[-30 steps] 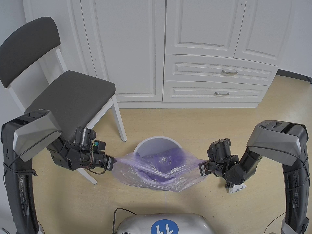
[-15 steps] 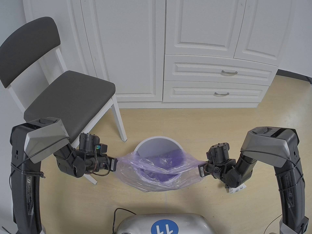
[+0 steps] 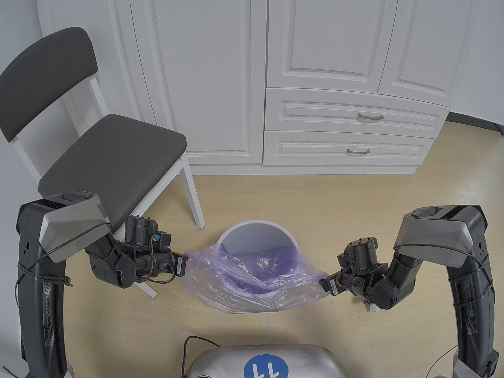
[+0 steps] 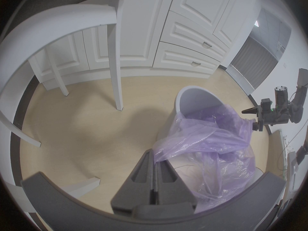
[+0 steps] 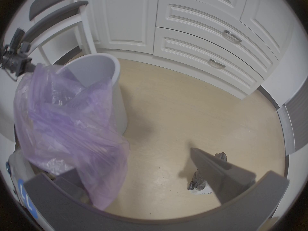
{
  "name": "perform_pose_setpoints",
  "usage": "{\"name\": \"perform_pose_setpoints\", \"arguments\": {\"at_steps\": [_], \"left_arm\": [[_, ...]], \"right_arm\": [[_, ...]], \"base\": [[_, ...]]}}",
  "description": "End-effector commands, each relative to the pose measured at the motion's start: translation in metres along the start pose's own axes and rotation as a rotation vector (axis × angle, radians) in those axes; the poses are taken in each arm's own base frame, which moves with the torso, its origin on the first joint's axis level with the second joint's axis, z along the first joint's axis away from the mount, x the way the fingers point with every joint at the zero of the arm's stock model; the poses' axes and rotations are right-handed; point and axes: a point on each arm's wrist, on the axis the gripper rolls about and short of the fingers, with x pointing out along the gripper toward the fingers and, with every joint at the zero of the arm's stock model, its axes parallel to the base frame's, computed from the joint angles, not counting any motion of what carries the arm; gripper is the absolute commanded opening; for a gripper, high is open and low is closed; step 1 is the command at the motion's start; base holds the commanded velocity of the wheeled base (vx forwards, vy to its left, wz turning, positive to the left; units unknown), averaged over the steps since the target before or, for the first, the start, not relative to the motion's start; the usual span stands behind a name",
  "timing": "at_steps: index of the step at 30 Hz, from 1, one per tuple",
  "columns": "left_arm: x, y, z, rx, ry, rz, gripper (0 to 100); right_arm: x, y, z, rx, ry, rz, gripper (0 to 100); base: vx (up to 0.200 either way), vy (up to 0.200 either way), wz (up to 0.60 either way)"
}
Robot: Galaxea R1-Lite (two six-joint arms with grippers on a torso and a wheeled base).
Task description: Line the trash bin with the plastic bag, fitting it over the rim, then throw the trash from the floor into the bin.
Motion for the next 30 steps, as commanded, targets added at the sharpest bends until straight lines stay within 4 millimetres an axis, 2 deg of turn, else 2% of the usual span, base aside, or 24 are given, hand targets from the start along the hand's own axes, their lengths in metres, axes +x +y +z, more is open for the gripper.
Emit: {"name": "perform_pose_setpoints", "arguments": {"at_steps": [1,2,5,7,9,11,13,16,17,20,24,30], "left_arm": [[-0.001,0.001,0.002,0.002,-0.029,-0.001,0],[-0.001,0.002,0.002,0.004,-0.046,0.0,0],[-0.001,0.0,0.002,0.009,-0.056,-0.002,0],[0.0,0.0,0.002,0.009,-0.057,-0.002,0],[0.001,0.001,0.002,0.007,-0.059,0.0,0],[0.002,0.002,0.002,0.008,-0.06,-0.002,0],[0.007,0.005,-0.004,0.003,-0.053,0.002,0],[0.009,0.008,-0.006,0.0,-0.059,0.006,0],[0.016,0.011,-0.012,-0.005,-0.061,0.01,0],[0.017,0.012,-0.012,-0.008,-0.064,0.012,0],[0.018,0.015,-0.011,-0.011,-0.069,0.017,0],[0.018,0.019,-0.01,-0.018,-0.076,0.023,0]], "right_arm": [[-0.023,-0.006,0.003,-0.045,-0.024,0.035,100],[-0.031,-0.016,-0.004,-0.101,-0.054,0.104,100],[-0.025,-0.041,-0.019,-0.168,-0.127,0.156,100],[-0.023,-0.045,-0.022,-0.168,-0.15,0.18,100],[-0.019,-0.057,-0.029,-0.132,-0.234,0.314,100],[-0.021,-0.06,-0.03,-0.11,-0.247,0.358,100],[-0.025,-0.067,-0.032,-0.029,-0.279,0.509,100],[-0.026,-0.073,-0.033,0.006,-0.295,0.565,100],[-0.029,-0.081,-0.035,0.072,-0.327,0.653,100],[-0.032,-0.091,-0.041,0.122,-0.365,0.731,100],[-0.029,-0.096,-0.054,0.185,-0.354,0.798,100],[-0.028,-0.1,-0.056,0.216,-0.345,0.798,100]], "base": [[0.0,0.0,0.0],[0.0,0.0,0.0],[0.0,0.0,0.0],[0.0,0.0,0.0],[0.0,0.0,0.0],[0.0,0.0,0.0],[0.0,0.0,0.0],[0.0,0.0,0.0],[0.0,0.0,0.0],[0.0,0.0,0.0],[0.0,0.0,0.0],[0.0,0.0,0.0]]}}
